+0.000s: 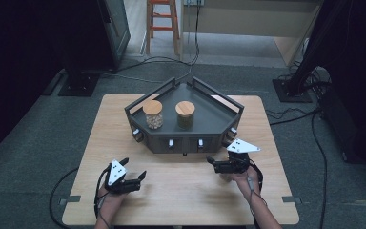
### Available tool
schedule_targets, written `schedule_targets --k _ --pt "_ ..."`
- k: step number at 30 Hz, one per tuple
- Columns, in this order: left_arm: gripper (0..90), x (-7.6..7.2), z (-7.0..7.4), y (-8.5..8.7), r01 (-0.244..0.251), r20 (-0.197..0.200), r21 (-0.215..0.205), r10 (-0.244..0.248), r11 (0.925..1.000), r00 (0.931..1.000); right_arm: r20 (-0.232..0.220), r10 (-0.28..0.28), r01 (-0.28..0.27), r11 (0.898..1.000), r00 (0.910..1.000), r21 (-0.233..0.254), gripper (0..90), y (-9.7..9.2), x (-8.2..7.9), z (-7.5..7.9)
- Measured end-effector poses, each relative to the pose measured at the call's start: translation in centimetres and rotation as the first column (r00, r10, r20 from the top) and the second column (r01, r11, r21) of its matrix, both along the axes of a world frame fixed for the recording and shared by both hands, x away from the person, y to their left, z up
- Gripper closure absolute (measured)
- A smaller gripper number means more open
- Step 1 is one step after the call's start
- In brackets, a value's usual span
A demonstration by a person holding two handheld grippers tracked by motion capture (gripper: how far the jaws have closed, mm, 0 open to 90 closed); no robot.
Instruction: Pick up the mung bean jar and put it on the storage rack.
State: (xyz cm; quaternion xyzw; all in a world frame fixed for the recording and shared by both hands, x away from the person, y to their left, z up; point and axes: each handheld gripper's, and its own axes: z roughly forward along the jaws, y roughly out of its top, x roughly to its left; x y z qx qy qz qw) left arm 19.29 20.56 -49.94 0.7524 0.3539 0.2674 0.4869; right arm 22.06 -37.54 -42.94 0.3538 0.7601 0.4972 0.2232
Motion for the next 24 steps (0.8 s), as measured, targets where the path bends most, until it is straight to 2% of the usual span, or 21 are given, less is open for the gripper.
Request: schedule_targets --k 24 --pt "11.8 -0.1 0.0 -0.1 -0.005 0.001 0.005 0.005 1.0 1.0 -0.013 -0.044 0.044 0.999 0.999 0.004 12.5 -1.0 -1.4 -1.5"
